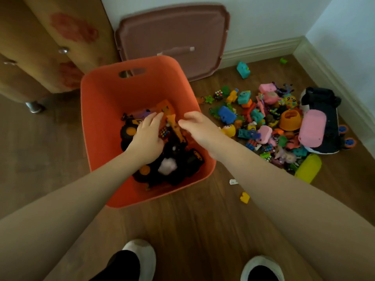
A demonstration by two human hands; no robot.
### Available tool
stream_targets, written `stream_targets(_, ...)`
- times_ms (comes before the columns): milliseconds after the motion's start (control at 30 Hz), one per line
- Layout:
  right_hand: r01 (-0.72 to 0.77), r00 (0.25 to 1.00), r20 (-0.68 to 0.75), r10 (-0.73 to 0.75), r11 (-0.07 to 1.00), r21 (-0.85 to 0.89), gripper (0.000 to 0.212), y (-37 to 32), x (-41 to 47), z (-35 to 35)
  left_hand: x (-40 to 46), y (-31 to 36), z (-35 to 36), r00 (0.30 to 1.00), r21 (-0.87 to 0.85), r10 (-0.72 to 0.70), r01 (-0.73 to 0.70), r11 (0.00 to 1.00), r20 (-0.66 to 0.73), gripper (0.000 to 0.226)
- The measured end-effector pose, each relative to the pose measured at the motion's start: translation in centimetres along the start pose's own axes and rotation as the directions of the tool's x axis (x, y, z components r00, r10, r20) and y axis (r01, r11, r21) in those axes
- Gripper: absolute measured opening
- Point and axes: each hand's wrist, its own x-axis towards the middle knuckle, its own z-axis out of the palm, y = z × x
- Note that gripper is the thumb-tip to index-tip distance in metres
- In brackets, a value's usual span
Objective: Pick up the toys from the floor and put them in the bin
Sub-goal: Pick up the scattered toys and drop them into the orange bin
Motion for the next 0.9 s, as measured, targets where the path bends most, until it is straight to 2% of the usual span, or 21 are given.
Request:
stream_targets(100,0.081,0.993,-0.095,-0.065,0.982,0.170,0.022,-0.1,-0.6,-2.3,-0.3,2.0,-0.6,0.985,-0.079,0.131,-0.140,0.987,-0.113,0.063)
stream_targets(167,0.130,0.973,-0.208,-0.100,0.982,0.136,0.022,0.9,-0.8,-4.5,-0.7,3.8,-0.3,0.958,-0.040,0.263,-0.269,0.962,-0.111,0.059)
stream_targets(233,0.106,0.941,-0.324,-0.092,0.994,0.027,0.026,2.9,-0.8,-6.9,-0.8,6.0,0.4,0.904,0.007,0.419,-0.420,0.907,-0.086,0.050)
stream_targets(300,0.018,0.916,-0.395,-0.067,0.992,-0.126,0.022,5.9,-0.9,-9.1,-0.8,8.1,1.6,0.855,0.028,0.519,-0.518,0.855,-0.019,0.048)
stream_targets(400,-0.139,0.937,-0.346,-0.042,0.866,-0.480,0.027,11.9,-1.0,-12.3,-0.9,11.4,3.9,0.789,0.059,0.610,-0.614,0.787,0.070,0.046)
stream_targets(467,-0.186,0.962,-0.274,0.020,0.782,-0.595,0.033,15.9,-1.2,-14.0,-1.0,13.4,5.6,0.767,0.070,0.624,-0.638,0.767,0.151,0.044)
stream_targets(533,-0.196,0.971,-0.233,0.051,0.727,-0.658,0.036,18.7,-1.5,-14.9,-1.2,14.8,7.2,0.788,0.081,0.548,-0.589,0.804,0.280,0.044)
stream_targets(633,-0.189,0.979,-0.187,0.076,0.676,-0.712,0.040,21.7,-2.3,-16.3,-1.0,16.7,11.2,0.799,0.181,0.335,-0.475,0.861,0.500,0.047)
stream_targets(700,-0.138,0.990,-0.112,0.081,0.609,-0.781,0.049,22.9,-2.7,-16.6,-0.4,17.0,14.3,0.798,0.264,0.198,-0.405,0.875,0.569,0.047)
stream_targets(800,-0.004,0.995,0.048,0.089,0.509,-0.861,0.080,23.9,-2.8,-16.2,0.5,16.1,18.1,0.830,0.365,0.002,-0.247,0.898,0.557,0.056)
stream_targets(900,0.114,0.979,0.173,0.108,0.416,-0.902,0.114,24.6,-2.5,-15.4,1.7,13.9,20.1,0.879,0.461,-0.109,-0.134,0.877,0.464,0.074)
